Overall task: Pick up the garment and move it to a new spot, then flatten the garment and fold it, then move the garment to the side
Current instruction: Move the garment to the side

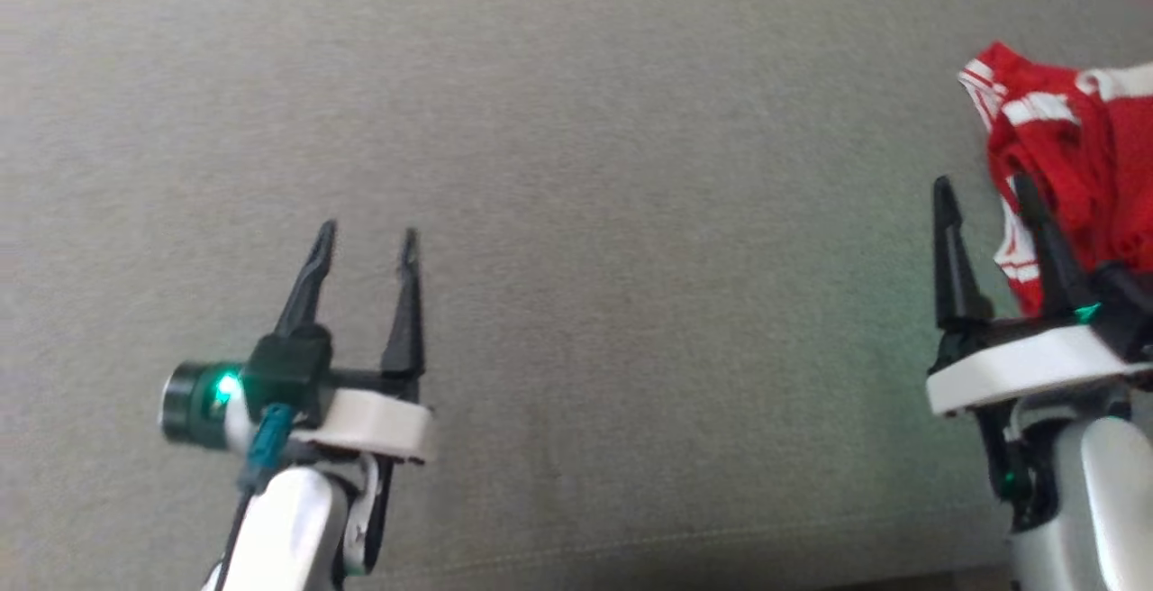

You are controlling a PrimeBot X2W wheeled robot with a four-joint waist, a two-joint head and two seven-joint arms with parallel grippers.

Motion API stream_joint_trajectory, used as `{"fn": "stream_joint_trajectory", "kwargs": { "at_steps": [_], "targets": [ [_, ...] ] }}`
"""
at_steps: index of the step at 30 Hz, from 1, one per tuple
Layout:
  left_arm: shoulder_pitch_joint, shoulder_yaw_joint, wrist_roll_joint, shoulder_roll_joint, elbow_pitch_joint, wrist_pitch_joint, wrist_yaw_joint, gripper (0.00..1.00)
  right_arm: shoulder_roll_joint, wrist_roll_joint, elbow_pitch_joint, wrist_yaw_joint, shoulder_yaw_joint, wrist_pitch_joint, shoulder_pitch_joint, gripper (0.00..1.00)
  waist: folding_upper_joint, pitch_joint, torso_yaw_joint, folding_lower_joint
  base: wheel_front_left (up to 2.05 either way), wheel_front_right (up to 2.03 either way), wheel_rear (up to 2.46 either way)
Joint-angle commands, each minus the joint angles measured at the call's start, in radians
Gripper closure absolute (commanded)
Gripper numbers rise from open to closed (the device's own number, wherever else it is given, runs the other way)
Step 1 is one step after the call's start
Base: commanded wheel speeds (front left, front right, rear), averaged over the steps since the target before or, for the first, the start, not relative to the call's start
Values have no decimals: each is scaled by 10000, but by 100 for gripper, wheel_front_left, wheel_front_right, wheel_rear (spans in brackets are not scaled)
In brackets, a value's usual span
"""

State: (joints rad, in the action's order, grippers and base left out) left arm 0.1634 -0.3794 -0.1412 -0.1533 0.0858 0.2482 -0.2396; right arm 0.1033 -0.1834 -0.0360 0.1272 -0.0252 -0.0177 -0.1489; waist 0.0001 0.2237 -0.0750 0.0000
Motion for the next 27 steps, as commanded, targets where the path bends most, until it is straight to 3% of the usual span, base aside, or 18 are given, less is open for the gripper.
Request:
{"fn": "stream_joint_trajectory", "kwargs": {
  "at_steps": [1,9,27],
  "targets": [
    [44,501,-92,-183,-368,98,-125,0,-15,63,504,35,270,73,61,0,-1,-387,449,0,0,0,0],
    [-752,949,-470,-428,-366,109,-316,0,-262,157,850,35,399,193,900,0,-1,-1138,790,0,0,0,0],
    [-1962,947,-756,-951,-360,-435,-306,0,-509,196,1367,35,382,738,2473,0,-1,-2455,620,0,0,0,0]
  ]
}}
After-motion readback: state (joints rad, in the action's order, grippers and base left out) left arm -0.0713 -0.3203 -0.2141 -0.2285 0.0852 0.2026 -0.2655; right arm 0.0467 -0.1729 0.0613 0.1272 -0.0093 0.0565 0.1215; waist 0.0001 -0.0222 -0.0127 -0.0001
